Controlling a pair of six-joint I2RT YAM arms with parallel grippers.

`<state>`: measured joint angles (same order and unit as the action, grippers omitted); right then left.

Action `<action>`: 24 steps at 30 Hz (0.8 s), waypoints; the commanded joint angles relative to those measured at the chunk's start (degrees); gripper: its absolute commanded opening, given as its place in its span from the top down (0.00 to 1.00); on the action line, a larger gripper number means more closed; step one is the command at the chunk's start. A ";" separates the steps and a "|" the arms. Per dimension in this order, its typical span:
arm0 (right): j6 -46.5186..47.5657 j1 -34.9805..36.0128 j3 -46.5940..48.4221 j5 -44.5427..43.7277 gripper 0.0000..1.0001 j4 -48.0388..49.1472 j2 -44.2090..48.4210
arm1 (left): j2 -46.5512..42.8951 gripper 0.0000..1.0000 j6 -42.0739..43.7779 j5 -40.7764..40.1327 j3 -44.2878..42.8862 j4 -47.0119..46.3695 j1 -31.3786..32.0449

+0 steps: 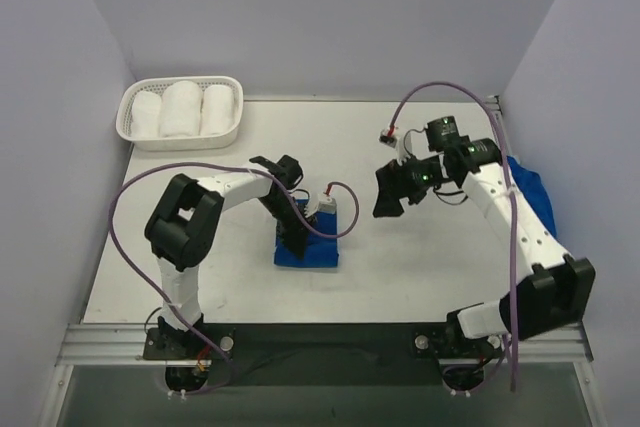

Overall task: Roll the towels
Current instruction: Roll the towel

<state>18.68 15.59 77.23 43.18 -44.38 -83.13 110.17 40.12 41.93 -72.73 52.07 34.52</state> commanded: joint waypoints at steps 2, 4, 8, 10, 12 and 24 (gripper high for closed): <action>4.78 3.90 -8.22 -4.67 0.18 -3.34 12.26 | 11.45 0.84 4.97 1.13 -5.21 10.58 -2.70; 7.32 7.24 -14.20 -9.67 0.18 -2.47 15.18 | 15.84 0.83 6.28 2.01 -9.60 14.08 -3.84; 5.67 16.73 -19.22 -15.84 0.20 1.22 18.18 | 21.13 0.78 9.10 3.42 -14.63 18.67 -5.34; 5.14 22.97 -18.61 -19.87 0.20 3.15 16.53 | 23.50 0.77 10.32 3.07 -16.56 20.68 -5.69; 5.40 27.36 -17.39 -24.26 0.20 4.65 14.15 | 25.00 0.77 11.29 2.80 -17.44 22.01 -5.87; 17.00 50.05 -6.57 -40.54 0.21 15.90 -7.47 | 28.52 0.73 12.70 3.59 -19.12 24.04 -7.19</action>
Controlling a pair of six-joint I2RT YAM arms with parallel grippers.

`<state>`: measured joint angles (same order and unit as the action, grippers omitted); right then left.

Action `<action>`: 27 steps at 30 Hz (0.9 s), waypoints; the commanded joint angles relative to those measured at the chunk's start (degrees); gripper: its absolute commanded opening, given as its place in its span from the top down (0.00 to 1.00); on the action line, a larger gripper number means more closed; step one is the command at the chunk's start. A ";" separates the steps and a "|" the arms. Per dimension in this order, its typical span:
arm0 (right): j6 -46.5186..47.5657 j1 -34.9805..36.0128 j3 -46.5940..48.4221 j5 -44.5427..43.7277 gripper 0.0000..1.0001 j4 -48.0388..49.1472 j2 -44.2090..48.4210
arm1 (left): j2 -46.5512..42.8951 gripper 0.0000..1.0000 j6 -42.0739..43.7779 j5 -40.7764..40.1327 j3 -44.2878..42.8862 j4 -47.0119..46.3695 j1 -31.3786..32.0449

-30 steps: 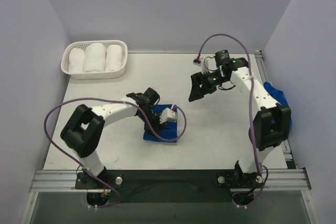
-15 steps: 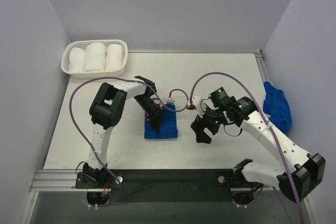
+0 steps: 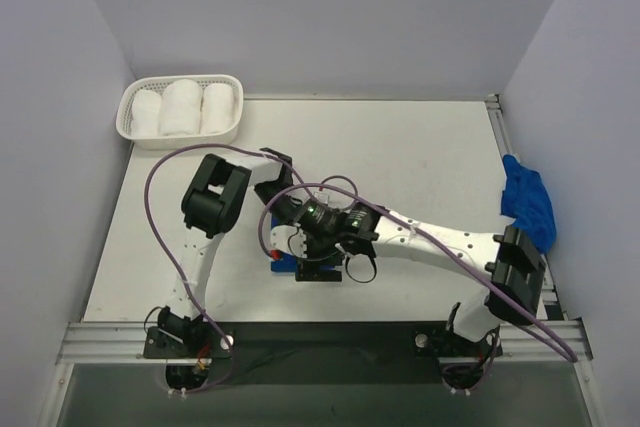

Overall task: Roll the towels
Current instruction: Roll the towel

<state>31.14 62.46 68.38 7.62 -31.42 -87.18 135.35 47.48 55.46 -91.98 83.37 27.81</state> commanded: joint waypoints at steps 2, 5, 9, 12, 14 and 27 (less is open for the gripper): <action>4.64 4.07 2.29 -4.98 0.22 5.31 -6.93 | 3.43 0.72 5.25 -9.76 -0.04 -7.17 -0.83; 5.16 4.25 0.53 -5.50 0.22 9.44 -10.02 | 3.43 0.71 5.34 -9.50 0.14 -7.17 -0.92; 6.22 4.78 -1.41 -6.65 0.25 13.40 -13.45 | 3.34 0.70 5.43 -9.41 0.05 -7.26 -1.18; 6.74 4.96 -1.76 -6.83 0.34 14.54 -16.79 | 3.43 0.70 5.43 -9.32 -0.04 -7.26 -1.18; 6.57 4.96 -3.07 -6.21 0.50 15.24 -17.68 | 3.34 0.70 5.51 -9.14 0.05 -7.17 -1.27; 1.83 -1.28 -2.91 16.01 1.00 1.63 -19.43 | -15.36 0.43 4.63 -1.50 3.83 -10.42 -14.00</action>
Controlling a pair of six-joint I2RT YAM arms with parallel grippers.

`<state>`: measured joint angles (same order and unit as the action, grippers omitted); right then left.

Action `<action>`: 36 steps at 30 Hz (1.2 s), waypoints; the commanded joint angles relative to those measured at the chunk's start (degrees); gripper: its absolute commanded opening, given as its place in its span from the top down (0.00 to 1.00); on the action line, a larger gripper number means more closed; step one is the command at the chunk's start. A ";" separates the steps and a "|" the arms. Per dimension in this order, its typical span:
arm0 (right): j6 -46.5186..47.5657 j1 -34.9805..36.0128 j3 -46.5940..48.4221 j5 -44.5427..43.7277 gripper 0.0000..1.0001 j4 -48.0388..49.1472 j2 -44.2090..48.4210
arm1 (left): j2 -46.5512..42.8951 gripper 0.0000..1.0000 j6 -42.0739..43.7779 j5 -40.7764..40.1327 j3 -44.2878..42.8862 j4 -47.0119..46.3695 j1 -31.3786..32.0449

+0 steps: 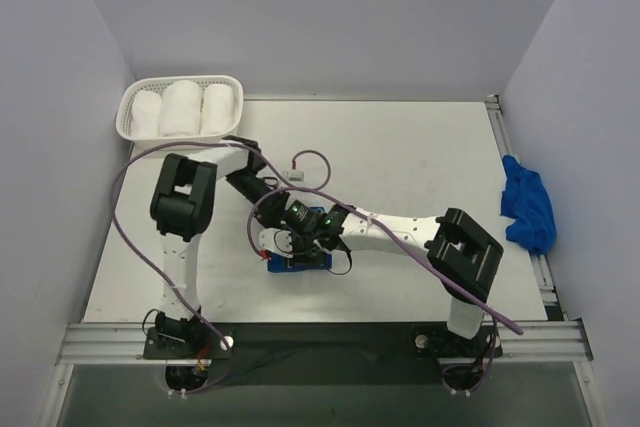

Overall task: Roll the towels
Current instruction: Roll the towel

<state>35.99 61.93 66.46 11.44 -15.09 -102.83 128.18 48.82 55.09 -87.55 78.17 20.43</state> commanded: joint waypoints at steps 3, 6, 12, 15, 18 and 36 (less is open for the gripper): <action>-4.52 -2.60 1.22 18.34 1.00 -17.77 -5.01 | -14.61 0.40 3.92 0.19 -0.69 -4.35 -13.12; -5.31 -5.76 4.20 25.01 1.00 -21.02 -7.38 | -20.59 0.40 4.79 1.42 -0.52 -3.03 -19.95; -4.00 -12.44 13.51 38.11 1.00 -30.33 -16.69 | -36.66 0.37 7.95 1.78 9.29 -5.83 -27.89; -3.12 -14.90 18.96 44.27 1.00 -35.96 -22.93 | -50.16 0.34 9.19 -1.12 15.98 -11.52 -27.63; -2.68 -17.28 23.17 48.48 1.00 -39.66 -27.86 | -60.46 0.29 8.23 -4.62 24.77 -15.58 -24.92; 1.01 -21.15 29.61 51.14 0.86 -45.64 -36.74 | -61.93 0.22 -2.77 -42.61 48.26 -57.85 35.55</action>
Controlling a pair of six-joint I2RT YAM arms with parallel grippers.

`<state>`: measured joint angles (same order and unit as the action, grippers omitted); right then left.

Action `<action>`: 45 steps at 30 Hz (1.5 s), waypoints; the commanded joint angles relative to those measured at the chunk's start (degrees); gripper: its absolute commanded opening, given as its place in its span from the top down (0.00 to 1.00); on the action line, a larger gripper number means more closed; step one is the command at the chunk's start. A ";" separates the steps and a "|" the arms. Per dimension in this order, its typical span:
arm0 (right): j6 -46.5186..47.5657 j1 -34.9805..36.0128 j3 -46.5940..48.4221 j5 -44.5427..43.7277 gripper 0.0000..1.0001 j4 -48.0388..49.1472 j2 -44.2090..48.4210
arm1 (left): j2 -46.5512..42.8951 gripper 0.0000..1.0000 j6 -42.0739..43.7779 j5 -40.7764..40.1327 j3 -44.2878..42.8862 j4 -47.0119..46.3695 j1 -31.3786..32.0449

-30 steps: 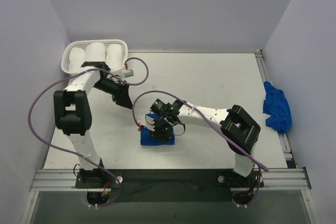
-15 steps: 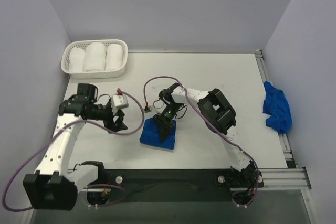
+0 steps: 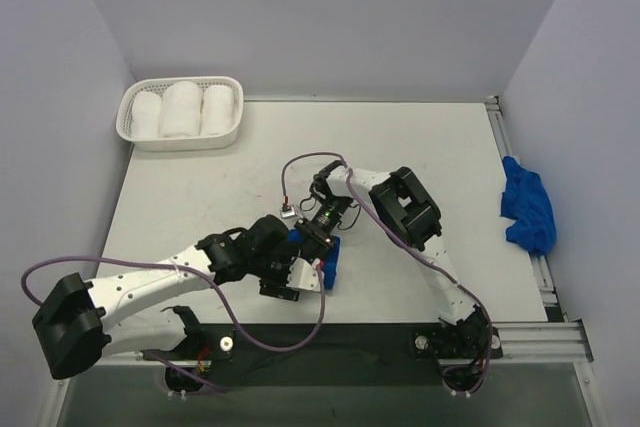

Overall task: Roll the towels
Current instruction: Roll the towel

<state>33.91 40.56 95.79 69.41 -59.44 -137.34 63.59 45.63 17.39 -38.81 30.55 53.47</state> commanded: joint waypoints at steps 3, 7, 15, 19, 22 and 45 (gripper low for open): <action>3.44 0.22 0.54 -7.36 0.85 -1.38 -2.32 | 5.48 0.22 3.06 -6.22 0.74 -13.57 4.87; 3.97 -0.04 0.54 -7.27 0.84 -1.21 -2.14 | 9.35 0.24 6.05 -7.02 1.45 -15.17 6.38; 3.79 -1.18 0.63 -10.87 0.71 -0.59 1.37 | 17.43 0.67 4.21 -5.27 -1.00 -7.35 6.47; 2.66 -1.62 2.82 -18.48 0.57 0.20 5.92 | 19.02 0.76 0.52 -1.85 -2.67 -3.31 6.20; 1.25 -3.37 5.01 -23.25 0.48 1.25 9.35 | 20.08 0.79 -1.94 0.96 -4.25 -0.15 5.51; -3.68 -23.60 -20.62 -30.02 0.37 12.94 54.86 | 63.56 0.72 8.59 28.84 -50.10 39.92 -24.29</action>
<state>30.04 15.88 79.96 42.11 -48.66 -88.95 119.20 47.07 47.72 -84.01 62.65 31.86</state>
